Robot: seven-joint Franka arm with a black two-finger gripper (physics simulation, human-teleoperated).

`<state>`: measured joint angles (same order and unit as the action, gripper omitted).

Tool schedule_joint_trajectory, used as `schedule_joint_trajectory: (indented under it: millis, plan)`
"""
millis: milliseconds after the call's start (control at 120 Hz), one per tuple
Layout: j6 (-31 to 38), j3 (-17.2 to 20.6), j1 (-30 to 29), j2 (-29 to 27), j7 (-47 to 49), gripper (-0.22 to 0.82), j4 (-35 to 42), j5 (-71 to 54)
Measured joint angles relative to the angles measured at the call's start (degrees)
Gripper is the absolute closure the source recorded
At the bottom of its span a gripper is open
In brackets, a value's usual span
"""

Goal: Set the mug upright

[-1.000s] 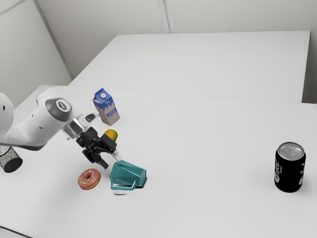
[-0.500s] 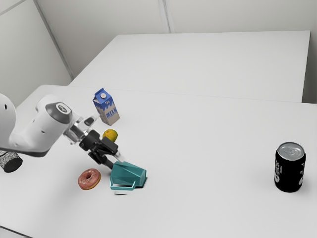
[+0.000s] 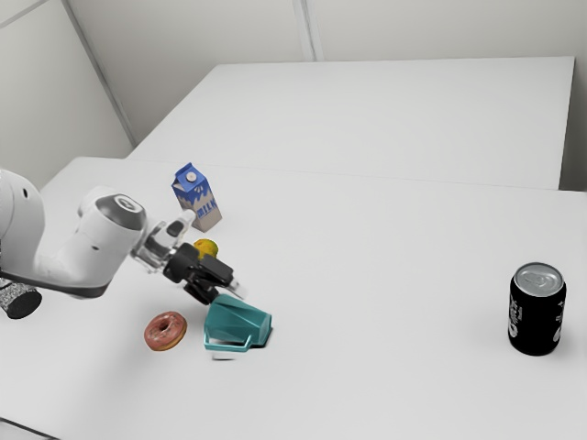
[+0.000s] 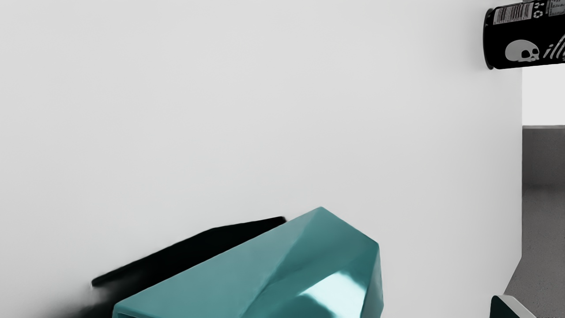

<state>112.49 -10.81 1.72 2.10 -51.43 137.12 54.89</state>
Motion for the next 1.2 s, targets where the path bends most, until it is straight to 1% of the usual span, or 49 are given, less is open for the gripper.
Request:
schedule_joint_trajectory:
  millis: [150,200,267,358,417,475,533,608,717,875,925,1000,1200]
  plan:
    - [-1.2,0.0,0.7,0.8,-1.6,0.0,0.5,2.8]
    - [-1.4,0.0,0.5,0.9,-2.1,0.03,0.7,3.2]
    - [-1.6,0.0,0.0,0.9,-2.7,0.14,0.8,3.5]
    - [-1.8,0.0,-0.3,0.9,-3.3,0.36,0.8,3.8]
    - [-1.9,0.0,-0.3,0.9,-3.7,0.47,0.8,3.9]
    - [-1.9,0.0,-0.2,0.9,-4.0,0.56,0.8,3.9]
    - [-1.9,0.0,0.0,0.9,-4.3,0.62,0.8,3.9]
    - [-1.9,0.0,0.1,0.9,-4.5,0.66,0.8,3.9]
    - [-1.7,0.1,0.1,0.8,-4.9,0.7,0.8,3.8]
    - [-1.6,0.0,0.6,0.3,-5.3,0.71,0.5,3.7]
    - [-1.6,0.0,0.8,0.0,-5.3,0.73,0.0,3.7]
    - [-1.7,0.1,0.9,-0.6,-5.4,0.76,-1.5,3.3]
    - [-1.6,1.6,0.1,-0.6,-4.6,0.77,-9.3,-2.0]
